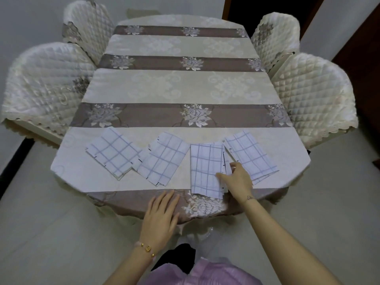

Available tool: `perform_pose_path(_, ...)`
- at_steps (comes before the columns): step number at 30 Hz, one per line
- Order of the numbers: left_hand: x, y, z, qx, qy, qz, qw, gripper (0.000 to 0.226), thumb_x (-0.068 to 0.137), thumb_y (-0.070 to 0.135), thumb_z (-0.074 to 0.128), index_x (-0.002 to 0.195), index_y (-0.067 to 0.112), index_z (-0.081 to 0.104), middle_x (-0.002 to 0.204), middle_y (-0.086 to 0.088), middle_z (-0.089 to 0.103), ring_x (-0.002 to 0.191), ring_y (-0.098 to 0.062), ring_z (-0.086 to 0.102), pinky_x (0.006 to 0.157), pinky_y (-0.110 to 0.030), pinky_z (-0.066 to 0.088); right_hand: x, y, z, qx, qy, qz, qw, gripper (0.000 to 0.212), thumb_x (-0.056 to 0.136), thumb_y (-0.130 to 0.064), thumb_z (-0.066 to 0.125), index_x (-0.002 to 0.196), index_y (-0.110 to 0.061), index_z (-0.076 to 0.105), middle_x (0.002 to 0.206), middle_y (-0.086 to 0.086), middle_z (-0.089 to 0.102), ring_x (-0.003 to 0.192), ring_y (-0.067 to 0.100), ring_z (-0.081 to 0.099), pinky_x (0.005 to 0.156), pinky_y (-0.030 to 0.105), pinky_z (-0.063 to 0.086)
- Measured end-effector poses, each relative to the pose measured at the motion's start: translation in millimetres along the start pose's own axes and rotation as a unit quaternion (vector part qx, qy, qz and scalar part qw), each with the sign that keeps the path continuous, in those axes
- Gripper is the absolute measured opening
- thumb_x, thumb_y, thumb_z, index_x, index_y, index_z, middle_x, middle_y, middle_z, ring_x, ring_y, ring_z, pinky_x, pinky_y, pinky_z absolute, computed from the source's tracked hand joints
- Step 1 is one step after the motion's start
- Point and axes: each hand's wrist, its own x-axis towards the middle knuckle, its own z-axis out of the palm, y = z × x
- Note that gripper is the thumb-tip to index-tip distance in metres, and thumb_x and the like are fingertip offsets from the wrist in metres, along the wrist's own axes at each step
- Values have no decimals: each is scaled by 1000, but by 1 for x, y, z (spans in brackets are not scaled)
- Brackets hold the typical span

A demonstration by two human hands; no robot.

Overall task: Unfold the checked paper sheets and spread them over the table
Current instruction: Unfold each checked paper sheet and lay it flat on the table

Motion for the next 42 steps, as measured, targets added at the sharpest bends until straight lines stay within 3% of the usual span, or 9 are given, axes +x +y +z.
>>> perform_pose_path(3, 1, -1, -3, -8, 6, 7, 1000, 58, 98, 41, 14, 124, 16, 60, 128, -4, 60, 122, -19, 41, 103, -39, 28, 1, -4, 4, -46, 17, 5, 999, 33, 82, -36, 68, 76, -19, 41, 65, -4, 42, 57, 15, 40, 49, 26, 27)
perform_pose_path(6, 1, -3, 2, -14, 19, 15, 1000, 49, 96, 38, 27, 125, 16, 59, 129, -4, 59, 122, -19, 41, 104, -40, 28, 3, -5, 4, -14, -3, -23, 1000, 48, 84, -26, 65, 62, -15, 25, 56, -1, 20, 50, 15, 20, 50, 27, 17)
perform_pose_path(11, 3, -3, -6, -20, 13, 31, 999, 46, 86, 36, 39, 120, 16, 60, 124, -3, 60, 116, -22, 53, 100, -38, 34, -13, -16, -12, 219, -89, 2, 972, 15, 89, -13, 62, 75, -14, 58, 70, -6, 62, 59, 2, 61, 49, 9, 46)
perform_pose_path(14, 10, 15, -33, -136, 80, -9, 987, 40, 85, 35, 40, 114, 17, 60, 116, 2, 63, 106, -13, 56, 90, -32, 48, -23, -25, -17, 261, -105, 0, 959, 11, 88, -14, 63, 97, -8, 65, 90, 2, 71, 79, 13, 68, 66, 22, 58)
perform_pose_path(19, 49, 63, -83, -317, 116, -59, 939, 39, 91, 40, 45, 125, 22, 50, 123, 13, 48, 115, 0, 41, 96, -16, 32, -39, -40, -17, 309, -134, -18, 942, 20, 86, -17, 66, 97, -1, 65, 93, 14, 74, 86, 30, 71, 81, 46, 58)
perform_pose_path(26, 79, 85, -90, -561, -4, -151, 814, 52, 80, 40, 68, 127, 33, 47, 128, 10, 54, 116, -3, 54, 95, -26, 50, -46, -45, -25, 363, -211, -50, 906, 26, 97, -23, 50, 96, -11, 73, 93, 10, 75, 88, 25, 70, 77, 34, 54)
perform_pose_path(30, 83, 90, -97, -570, 21, -159, 806, 30, 86, 24, 64, 110, 37, 51, 106, 24, 59, 97, 10, 57, 72, -2, 46, -45, -43, -26, 362, -227, -52, 903, 27, 97, -23, 49, 100, -11, 74, 100, 10, 75, 99, 25, 69, 90, 37, 53)
perform_pose_path(36, 86, 66, -102, -552, 78, -223, 799, 19, 87, 3, 57, 88, 22, 59, 89, 10, 62, 81, 2, 56, 58, -2, 44, -35, -32, -34, 371, -200, -40, 906, 21, 95, -20, 53, 101, -14, 73, 99, 2, 75, 93, 16, 69, 83, 31, 56)
perform_pose_path(42, 86, 29, -101, -567, 178, -276, 756, 11, 86, 2, 60, 92, 11, 62, 88, -1, 65, 82, -15, 60, 71, -18, 51, -19, -8, -39, 351, -129, -2, 928, 15, 92, -14, 57, 92, -16, 71, 89, 1, 74, 82, 14, 69, 67, 25, 55)
